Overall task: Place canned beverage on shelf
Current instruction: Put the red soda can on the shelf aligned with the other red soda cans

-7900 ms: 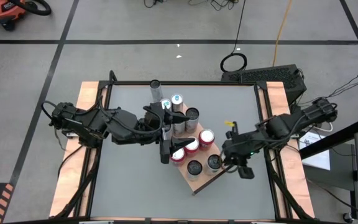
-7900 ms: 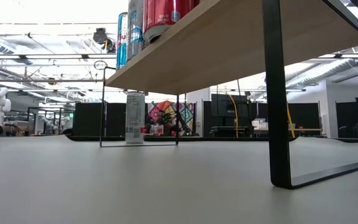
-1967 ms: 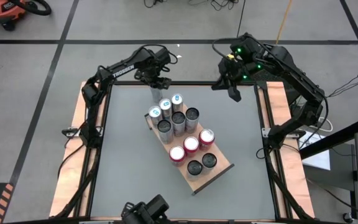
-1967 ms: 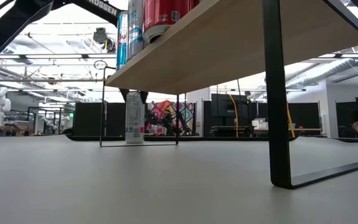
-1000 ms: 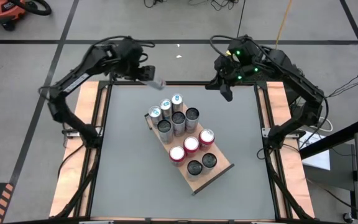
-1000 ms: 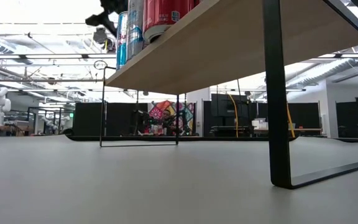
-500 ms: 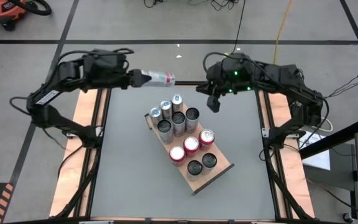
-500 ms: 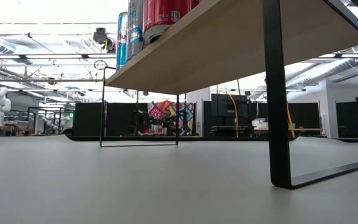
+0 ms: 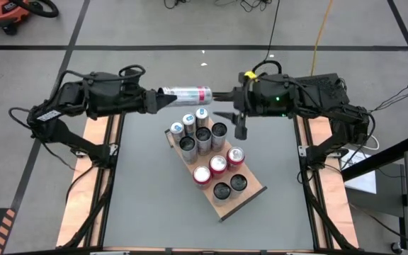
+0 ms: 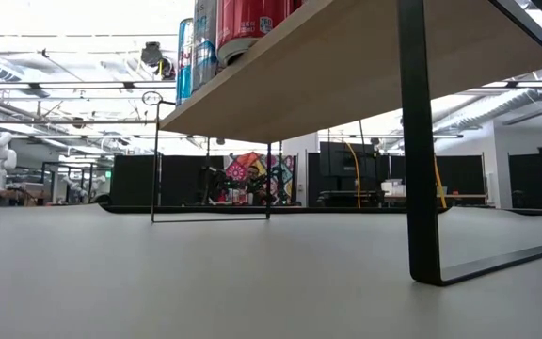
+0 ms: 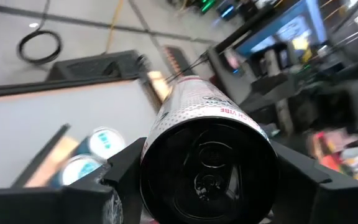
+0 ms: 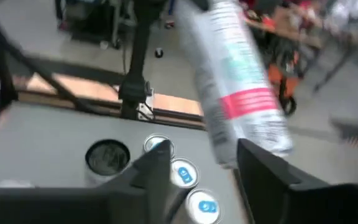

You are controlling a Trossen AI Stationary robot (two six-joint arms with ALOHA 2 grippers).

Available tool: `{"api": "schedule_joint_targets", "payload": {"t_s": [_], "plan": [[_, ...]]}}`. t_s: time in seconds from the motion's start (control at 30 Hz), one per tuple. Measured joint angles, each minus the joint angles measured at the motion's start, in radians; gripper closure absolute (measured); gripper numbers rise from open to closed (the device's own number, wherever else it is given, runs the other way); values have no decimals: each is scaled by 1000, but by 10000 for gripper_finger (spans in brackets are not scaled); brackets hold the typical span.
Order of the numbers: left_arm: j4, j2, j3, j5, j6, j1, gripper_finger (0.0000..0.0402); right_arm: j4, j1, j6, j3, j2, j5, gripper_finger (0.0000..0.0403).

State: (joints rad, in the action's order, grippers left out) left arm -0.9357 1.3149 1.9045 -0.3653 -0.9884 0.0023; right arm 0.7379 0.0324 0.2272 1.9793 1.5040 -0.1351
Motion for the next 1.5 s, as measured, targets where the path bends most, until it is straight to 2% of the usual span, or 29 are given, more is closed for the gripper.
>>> {"api": "schedule_joint_targets", "payload": {"t_s": [0.2, 0.33, 0.47, 0.63, 0.8, 0.97, 1.37, 1.5], "plan": [[77, 1, 1, -56, -31, -54, 155, -31, -35, 190, 0, -7, -152, 143], [88, 8, 1, -70, -52, -67, 155, -40, -42, 309, 1, -14, -177, 89], [137, 28, 1, -53, -67, -70, 155, -38, -43, 386, 1, -14, -176, 56], [182, 62, 1, -13, -111, -70, 155, -39, -26, 487, 1, -14, -180, 38], [226, 101, 1, -16, -131, -70, 155, -28, -13, 525, 1, -14, -176, 39], [255, 126, 1, -10, -133, -70, 155, 2, -12, 551, 0, -13, -177, 57], [274, 132, 1, -9, -141, -70, 155, 75, -13, 492, 0, -8, -180, 176], [271, 131, 1, -7, -157, -70, 155, 75, -15, 489, 0, -8, -180, 188]]}}
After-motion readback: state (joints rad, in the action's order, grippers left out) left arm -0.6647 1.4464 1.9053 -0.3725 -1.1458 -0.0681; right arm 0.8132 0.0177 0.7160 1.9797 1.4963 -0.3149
